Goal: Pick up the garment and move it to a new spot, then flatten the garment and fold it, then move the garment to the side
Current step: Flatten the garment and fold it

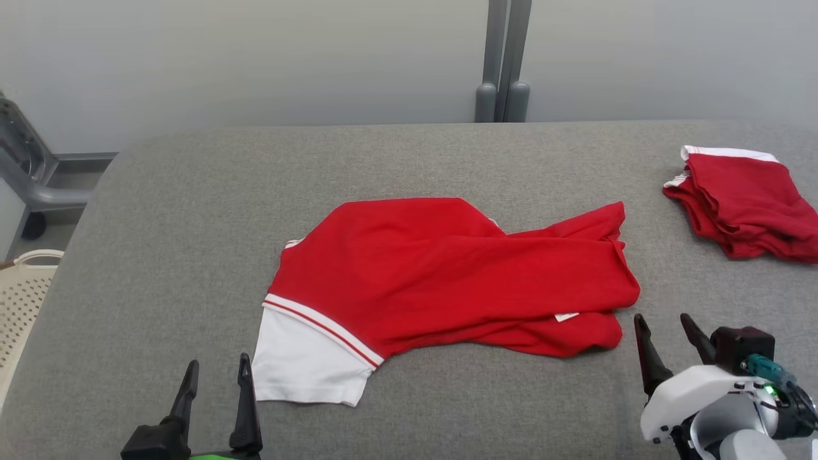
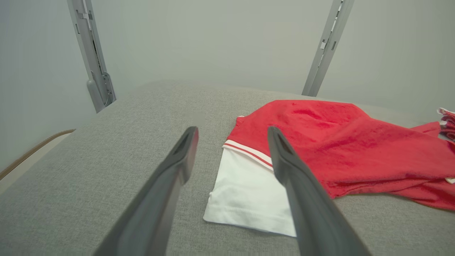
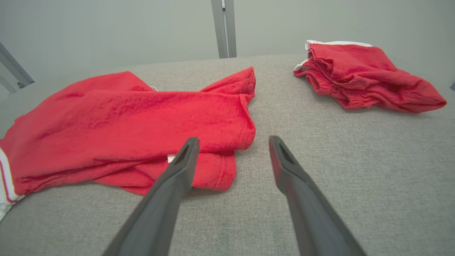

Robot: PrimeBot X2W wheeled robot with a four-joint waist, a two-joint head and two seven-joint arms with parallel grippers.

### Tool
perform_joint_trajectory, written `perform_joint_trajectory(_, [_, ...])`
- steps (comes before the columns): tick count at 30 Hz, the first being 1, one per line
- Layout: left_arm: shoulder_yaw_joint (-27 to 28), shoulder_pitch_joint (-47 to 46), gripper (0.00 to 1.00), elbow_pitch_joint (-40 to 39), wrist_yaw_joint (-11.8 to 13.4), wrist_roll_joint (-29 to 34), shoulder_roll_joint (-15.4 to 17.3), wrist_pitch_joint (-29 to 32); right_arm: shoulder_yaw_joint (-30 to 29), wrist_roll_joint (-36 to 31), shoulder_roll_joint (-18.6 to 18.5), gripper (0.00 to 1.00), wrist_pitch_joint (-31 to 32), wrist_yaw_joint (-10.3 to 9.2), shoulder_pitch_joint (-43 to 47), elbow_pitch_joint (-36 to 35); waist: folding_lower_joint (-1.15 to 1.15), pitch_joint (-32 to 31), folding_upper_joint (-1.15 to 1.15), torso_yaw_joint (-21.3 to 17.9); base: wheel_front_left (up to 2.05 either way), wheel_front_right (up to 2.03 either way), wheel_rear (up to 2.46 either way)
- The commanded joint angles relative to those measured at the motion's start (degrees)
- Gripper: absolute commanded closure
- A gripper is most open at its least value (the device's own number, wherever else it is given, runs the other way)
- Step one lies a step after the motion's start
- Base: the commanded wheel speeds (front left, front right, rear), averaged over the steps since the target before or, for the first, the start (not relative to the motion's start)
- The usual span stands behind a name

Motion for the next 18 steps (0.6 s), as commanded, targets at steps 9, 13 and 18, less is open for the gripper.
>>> perform_joint_trajectory(9, [3.3, -1.4, 0.00, 2.3, -4.3, 4.1, -2.8, -0.2, -6.7, -10.5, -0.1, 0.00, 9.3, -0.07, -11.1, 3.6, 0.00, 2.9, 0.00, 2.7, 0.00, 0.00, 0.00])
perform_joint_trajectory(13, [4.1, -2.8, 0.00, 3.3, -5.7, 5.0, -3.6, -0.2, -9.1, -15.2, -0.1, 0.00, 12.5, -0.07, -16.2, 6.0, 0.00, 5.2, 0.00, 3.7, 0.00, 0.00, 0.00])
perform_joint_trajectory(18, [4.5, -5.0, 0.00, 4.6, -7.5, 6.2, -4.5, -0.2, -10.7, -18.9, -0.1, 0.00, 14.4, -0.07, -21.8, 10.7, 0.00, 8.1, 0.00, 5.3, 0.00, 0.00, 0.00])
